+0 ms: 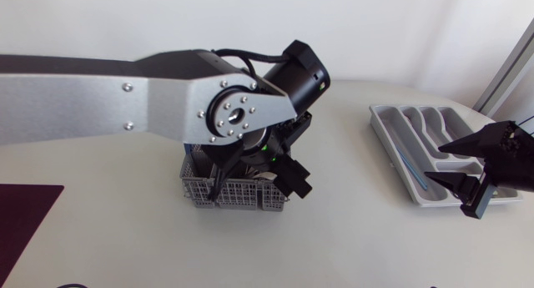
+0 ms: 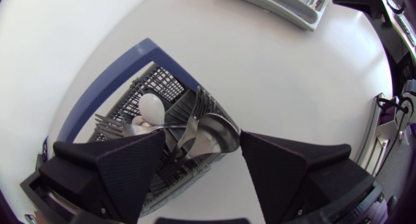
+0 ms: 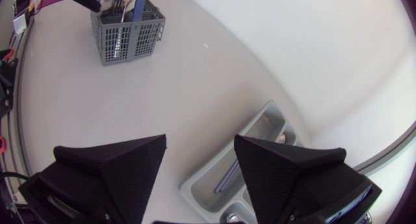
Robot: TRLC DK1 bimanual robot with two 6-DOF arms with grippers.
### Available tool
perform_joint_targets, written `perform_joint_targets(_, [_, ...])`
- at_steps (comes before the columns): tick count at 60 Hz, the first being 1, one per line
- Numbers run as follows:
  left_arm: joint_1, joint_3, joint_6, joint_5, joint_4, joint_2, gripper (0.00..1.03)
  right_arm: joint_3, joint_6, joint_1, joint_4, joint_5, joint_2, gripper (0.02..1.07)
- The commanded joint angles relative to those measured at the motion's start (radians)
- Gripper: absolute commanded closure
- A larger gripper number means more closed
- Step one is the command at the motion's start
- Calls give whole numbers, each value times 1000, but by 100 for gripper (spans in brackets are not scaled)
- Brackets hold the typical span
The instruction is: Sort the cutlery from the basket into the organizer compartments.
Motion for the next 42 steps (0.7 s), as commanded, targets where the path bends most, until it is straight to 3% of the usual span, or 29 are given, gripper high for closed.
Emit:
perform_joint_targets(1, [-7, 37, -35, -25, -13, 40, 27, -34, 22, 15, -13, 7, -17, 31])
perform_joint_targets(10, [-1, 42, -38, -51, -12, 54, 33, -54, 22, 39, -11, 17, -42, 31])
perform_joint_targets(42, [87, -15, -37, -52, -1, -39, 85, -77, 48, 105, -11, 42, -97, 31])
